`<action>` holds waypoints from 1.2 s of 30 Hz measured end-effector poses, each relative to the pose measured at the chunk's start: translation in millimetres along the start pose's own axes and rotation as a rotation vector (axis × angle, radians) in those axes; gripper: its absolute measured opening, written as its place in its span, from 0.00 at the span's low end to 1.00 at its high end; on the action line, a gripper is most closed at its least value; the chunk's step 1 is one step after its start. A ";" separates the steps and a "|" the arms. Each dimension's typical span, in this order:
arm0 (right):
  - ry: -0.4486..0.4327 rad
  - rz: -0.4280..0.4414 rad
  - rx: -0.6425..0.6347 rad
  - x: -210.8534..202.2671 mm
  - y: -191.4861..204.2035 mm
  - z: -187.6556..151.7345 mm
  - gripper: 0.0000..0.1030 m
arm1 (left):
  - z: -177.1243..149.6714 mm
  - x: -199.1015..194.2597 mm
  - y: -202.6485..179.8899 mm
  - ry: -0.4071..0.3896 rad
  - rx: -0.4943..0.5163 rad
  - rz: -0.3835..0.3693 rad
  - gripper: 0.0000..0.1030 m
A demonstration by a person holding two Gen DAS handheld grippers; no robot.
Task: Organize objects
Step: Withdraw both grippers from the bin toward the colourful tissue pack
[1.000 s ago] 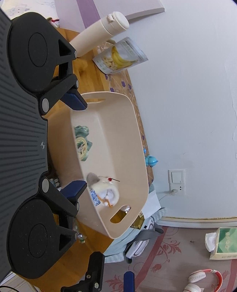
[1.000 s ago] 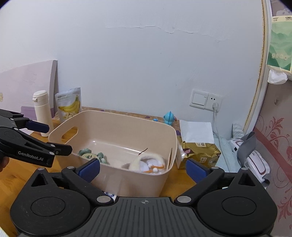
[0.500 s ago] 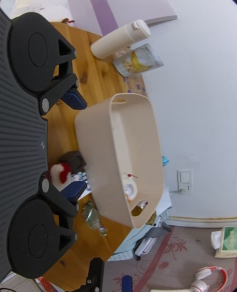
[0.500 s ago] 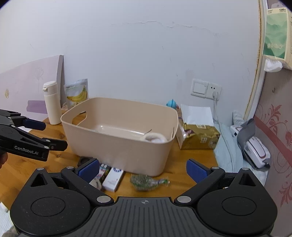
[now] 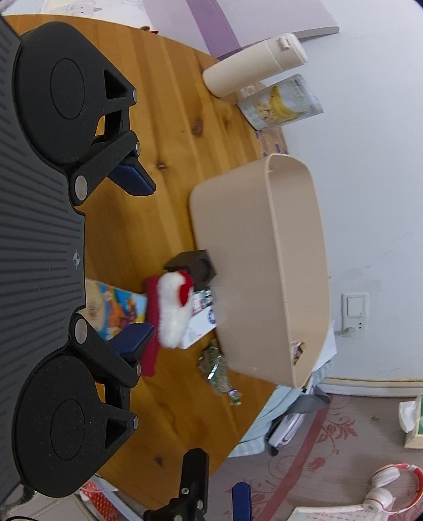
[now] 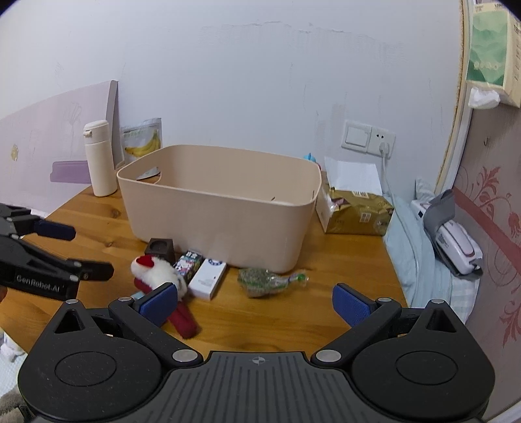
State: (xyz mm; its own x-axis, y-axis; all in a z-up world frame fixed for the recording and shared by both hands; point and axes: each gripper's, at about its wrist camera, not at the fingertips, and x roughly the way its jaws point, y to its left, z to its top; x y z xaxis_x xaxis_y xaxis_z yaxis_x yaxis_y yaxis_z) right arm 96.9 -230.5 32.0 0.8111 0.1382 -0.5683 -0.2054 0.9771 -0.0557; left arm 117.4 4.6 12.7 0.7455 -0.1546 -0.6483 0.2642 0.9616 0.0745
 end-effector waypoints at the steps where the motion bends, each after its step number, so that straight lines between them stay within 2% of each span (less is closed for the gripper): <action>1: 0.003 0.000 0.007 0.4 -0.1 -2.8 1.00 | -2.7 -0.1 -0.2 0.003 0.000 -0.001 0.84; 8: 0.039 0.002 0.022 6.2 1.0 -22.7 1.00 | -18.8 0.2 -3.2 0.014 -0.017 -0.005 0.84; 17: 0.073 -0.003 0.007 13.4 6.3 -39.2 1.00 | -33.9 8.0 -12.3 0.046 -0.010 -0.052 0.84; 30: 0.106 -0.017 -0.010 33.9 16.7 -55.9 1.00 | -40.6 40.5 -13.3 0.081 -0.043 -0.093 0.84; 36: 0.126 -0.006 -0.026 47.1 23.8 -57.3 1.00 | -40.4 51.0 -10.9 0.068 -0.040 -0.088 0.84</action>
State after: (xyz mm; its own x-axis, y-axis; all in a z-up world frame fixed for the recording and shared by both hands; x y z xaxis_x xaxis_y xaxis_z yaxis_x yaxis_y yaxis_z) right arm 98.9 -210.1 -43.1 0.7374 0.1093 -0.6666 -0.2162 0.9731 -0.0796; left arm 127.7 -4.6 -51.8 0.6767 -0.2249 -0.7010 0.3014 0.9534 -0.0148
